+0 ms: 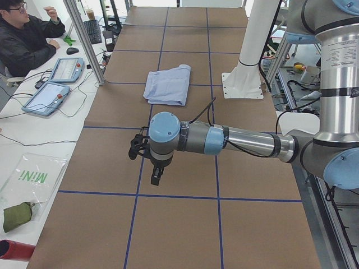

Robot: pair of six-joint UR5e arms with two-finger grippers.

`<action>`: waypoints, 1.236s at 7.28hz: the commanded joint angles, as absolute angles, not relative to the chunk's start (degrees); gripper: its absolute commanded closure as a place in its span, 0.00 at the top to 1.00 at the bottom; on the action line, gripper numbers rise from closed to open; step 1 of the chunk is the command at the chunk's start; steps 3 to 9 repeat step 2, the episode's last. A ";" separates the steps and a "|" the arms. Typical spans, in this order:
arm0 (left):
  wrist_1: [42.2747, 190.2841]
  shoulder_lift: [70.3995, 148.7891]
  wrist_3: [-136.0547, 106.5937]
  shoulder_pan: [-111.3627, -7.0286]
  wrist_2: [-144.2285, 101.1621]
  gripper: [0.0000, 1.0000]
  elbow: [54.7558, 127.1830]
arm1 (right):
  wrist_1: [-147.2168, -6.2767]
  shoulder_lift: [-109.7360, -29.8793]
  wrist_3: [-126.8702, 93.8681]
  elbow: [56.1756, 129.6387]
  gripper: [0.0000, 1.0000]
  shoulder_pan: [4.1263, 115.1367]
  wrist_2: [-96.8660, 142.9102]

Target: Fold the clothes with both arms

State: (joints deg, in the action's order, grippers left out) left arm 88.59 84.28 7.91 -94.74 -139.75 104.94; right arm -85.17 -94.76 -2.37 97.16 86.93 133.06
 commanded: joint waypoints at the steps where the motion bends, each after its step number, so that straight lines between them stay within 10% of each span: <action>1: 88.59 84.29 7.91 -94.75 -139.75 1.00 104.94 | -85.17 -95.01 -2.37 97.12 1.00 86.92 133.07; 9: 88.59 84.29 7.82 -94.75 -139.75 1.00 104.85 | -85.17 -95.01 -2.37 97.12 1.00 86.92 133.07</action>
